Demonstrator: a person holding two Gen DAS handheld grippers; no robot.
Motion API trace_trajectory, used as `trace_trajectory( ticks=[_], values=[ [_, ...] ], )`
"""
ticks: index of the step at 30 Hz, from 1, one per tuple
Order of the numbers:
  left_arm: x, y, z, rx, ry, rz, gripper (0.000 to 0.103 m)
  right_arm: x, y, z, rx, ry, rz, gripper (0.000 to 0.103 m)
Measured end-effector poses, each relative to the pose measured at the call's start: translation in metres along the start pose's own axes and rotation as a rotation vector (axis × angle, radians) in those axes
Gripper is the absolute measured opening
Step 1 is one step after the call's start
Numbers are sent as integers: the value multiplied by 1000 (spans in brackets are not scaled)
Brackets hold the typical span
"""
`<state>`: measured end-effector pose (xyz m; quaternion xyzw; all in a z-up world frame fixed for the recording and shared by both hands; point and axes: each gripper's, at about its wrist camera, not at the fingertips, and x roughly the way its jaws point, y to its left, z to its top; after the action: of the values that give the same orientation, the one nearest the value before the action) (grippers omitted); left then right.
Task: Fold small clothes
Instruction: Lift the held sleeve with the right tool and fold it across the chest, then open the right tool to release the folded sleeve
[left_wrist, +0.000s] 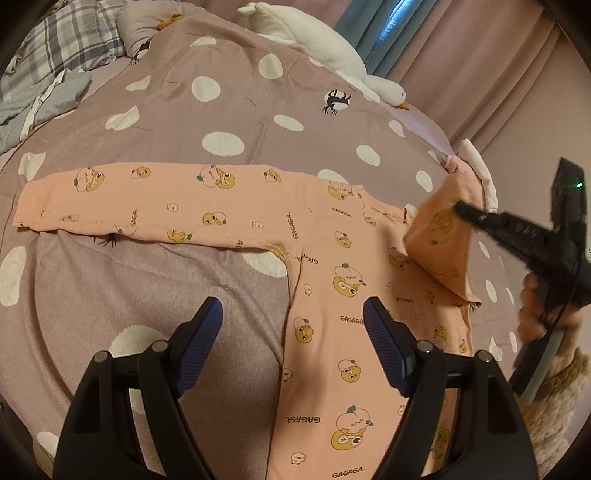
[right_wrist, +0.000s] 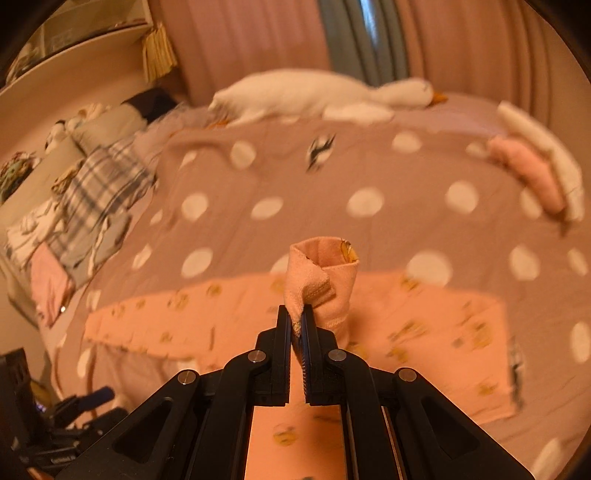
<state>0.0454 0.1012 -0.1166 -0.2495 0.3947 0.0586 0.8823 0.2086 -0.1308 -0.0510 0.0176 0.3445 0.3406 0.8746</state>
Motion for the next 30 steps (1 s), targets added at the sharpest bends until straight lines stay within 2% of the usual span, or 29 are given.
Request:
trace_trajectory(
  ticks=[4, 12, 13, 14, 15, 16, 17, 22, 25, 30],
  values=[
    [6, 1, -1, -4, 11, 1, 78, 28, 8, -19, 15, 77, 61, 6],
    [16, 3, -1, -16, 38, -8, 78, 58, 14, -40, 38, 179, 103, 6],
    [16, 3, 0, -19, 40, -12, 79, 57, 14, -41, 37, 188, 110, 9],
    [17, 4, 0, -22, 41, -16, 79, 55, 14, -40, 39, 196, 124, 17],
    [17, 4, 1, -29, 43, -27, 79, 52, 12, -41, 44, 192, 135, 25],
    [17, 4, 2, -33, 45, -35, 79, 46, 10, -40, 50, 177, 145, 44],
    [18, 3, 4, -36, 47, -43, 79, 38, 8, -40, 53, 155, 146, 55],
    [24, -9, 13, -25, 50, -100, 79, 0, -10, -37, 82, 67, 101, 55],
    [37, -20, 18, -12, 64, -149, 78, -17, -29, -40, 132, 28, 36, 55],
    [80, -41, 18, 13, 142, -208, 78, -34, -61, -51, 199, -11, -57, 55]
  ],
)
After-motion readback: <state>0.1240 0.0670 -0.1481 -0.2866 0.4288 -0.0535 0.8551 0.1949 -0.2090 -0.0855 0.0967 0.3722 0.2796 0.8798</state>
